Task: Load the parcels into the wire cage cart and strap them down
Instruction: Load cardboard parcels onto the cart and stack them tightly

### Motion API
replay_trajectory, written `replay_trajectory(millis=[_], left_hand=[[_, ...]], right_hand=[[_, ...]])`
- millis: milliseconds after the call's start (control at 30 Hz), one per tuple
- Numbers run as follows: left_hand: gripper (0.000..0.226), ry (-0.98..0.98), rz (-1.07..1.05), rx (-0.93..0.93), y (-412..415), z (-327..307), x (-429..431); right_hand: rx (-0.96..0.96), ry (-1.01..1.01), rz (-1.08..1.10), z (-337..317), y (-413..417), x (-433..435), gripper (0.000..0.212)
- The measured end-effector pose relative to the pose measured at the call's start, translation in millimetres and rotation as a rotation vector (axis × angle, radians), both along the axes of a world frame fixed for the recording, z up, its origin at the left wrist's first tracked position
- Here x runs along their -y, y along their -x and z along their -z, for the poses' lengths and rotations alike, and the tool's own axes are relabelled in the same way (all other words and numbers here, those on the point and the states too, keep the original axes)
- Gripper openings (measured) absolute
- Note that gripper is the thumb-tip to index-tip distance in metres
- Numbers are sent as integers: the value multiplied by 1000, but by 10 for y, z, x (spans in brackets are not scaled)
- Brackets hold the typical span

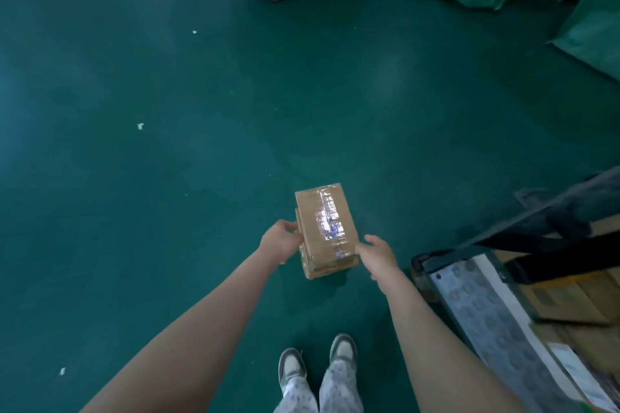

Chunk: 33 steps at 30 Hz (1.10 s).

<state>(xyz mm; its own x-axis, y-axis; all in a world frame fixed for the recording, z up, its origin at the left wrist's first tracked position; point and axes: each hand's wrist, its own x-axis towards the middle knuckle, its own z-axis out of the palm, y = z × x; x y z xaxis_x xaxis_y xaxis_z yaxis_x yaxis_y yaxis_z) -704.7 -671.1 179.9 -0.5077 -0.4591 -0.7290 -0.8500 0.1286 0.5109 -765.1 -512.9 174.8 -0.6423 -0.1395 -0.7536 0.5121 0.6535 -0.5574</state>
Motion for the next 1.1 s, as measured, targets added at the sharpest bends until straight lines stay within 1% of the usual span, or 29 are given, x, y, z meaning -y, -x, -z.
replay_trajectory(millis=[200, 233, 367, 433, 467, 533, 600, 667, 800, 933, 1100], left_hand=[[43, -27, -62, 54, 313, 763, 68], [46, -38, -65, 57, 344, 889, 61], [57, -30, -78, 112, 422, 1430, 2], [59, -39, -86, 158, 429, 1650, -67], [58, -64, -92, 182, 425, 1731, -113], [52, -151, -123, 196, 419, 1839, -212], [52, -195, -198, 184, 419, 1875, -285], [55, -199, -253, 175, 420, 1828, -319], [57, -220, -269, 118, 466, 1534, -259], [56, -203, -272, 38, 572, 1087, -174], [49, -174, -247, -96, 686, 354, -106]], right_hand=[[23, -92, -39, 698, 315, 83, 40], [32, -97, -40, 816, 364, 81, 41], [49, -71, -39, 1338, 531, 91, 58], [74, -63, -36, 1596, 544, 89, 60], [99, -52, -33, 1709, 535, 91, 59], [123, 12, -9, 1886, 492, 112, 49], [90, 72, 56, 1954, 428, 153, 43], [49, 104, 131, 1950, 378, 175, 38], [-7, 148, 143, 1708, 460, 219, 30], [-55, 207, 179, 1302, 569, 311, 32], [-147, 244, 213, 591, 663, 367, 34]])
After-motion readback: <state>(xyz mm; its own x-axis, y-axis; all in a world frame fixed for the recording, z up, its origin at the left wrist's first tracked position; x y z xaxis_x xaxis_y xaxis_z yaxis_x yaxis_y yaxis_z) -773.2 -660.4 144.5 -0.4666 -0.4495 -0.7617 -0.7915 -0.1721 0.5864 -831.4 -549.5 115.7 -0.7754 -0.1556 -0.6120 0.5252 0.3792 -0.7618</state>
